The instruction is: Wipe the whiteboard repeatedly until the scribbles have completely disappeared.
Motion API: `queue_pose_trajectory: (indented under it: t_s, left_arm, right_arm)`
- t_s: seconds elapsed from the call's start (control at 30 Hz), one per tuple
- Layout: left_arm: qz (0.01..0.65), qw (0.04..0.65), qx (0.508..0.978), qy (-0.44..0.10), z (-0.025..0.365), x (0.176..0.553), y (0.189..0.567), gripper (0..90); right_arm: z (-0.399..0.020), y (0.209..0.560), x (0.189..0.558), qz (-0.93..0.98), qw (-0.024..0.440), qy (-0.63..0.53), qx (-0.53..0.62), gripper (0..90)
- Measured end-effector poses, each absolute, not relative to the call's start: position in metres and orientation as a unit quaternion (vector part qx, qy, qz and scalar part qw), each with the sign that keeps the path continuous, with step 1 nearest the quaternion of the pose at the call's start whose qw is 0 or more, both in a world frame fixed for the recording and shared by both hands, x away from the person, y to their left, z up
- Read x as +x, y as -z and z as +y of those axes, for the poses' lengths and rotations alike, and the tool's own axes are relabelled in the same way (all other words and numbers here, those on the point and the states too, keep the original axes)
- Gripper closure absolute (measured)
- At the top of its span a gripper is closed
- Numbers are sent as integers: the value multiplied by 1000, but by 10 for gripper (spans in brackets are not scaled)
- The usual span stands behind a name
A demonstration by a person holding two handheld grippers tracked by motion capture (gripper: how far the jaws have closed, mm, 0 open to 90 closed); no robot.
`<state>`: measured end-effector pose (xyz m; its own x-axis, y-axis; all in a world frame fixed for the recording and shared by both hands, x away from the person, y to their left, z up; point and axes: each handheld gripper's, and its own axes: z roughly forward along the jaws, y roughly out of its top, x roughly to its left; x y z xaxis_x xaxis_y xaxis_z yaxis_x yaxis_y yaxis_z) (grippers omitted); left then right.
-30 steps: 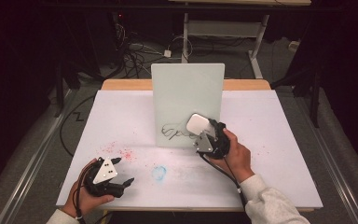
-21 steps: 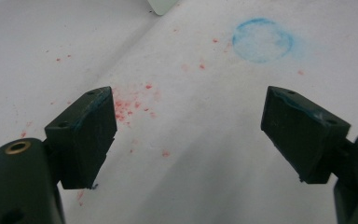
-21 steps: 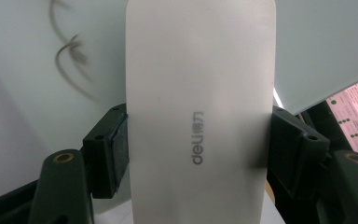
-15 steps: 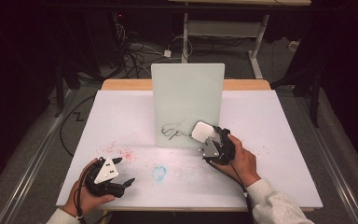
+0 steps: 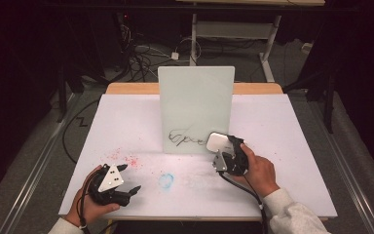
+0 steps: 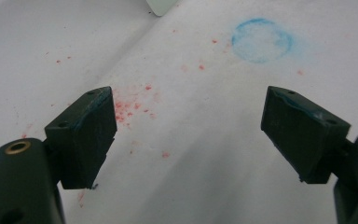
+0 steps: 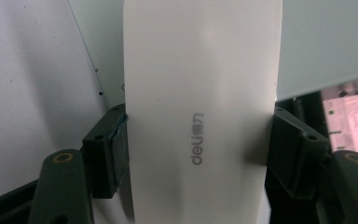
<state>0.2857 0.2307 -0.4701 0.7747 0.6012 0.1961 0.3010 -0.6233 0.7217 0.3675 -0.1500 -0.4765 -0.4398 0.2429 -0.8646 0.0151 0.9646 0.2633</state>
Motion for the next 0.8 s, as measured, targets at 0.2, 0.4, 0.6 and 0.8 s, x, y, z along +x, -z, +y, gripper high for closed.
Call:
queue_pose_trajectory:
  t_s: [0.2, 0.4, 0.6, 0.8]
  left_arm:
    - [253, 346, 878, -214, 227, 287, 471, 178]
    - [251, 346, 879, -212, 227, 288, 471, 177]
    - [249, 348, 879, -210, 226, 288, 472, 178]
    - [249, 347, 879, -210, 226, 289, 472, 178]
  right_arm:
    - [-122, 489, 363, 842, 529, -100, 25, 307]
    - [-98, 490, 367, 846, 519, -121, 26, 302]
    - [-80, 490, 368, 846, 515, -134, 24, 302]
    - [-77, 490, 369, 846, 514, -140, 25, 303]
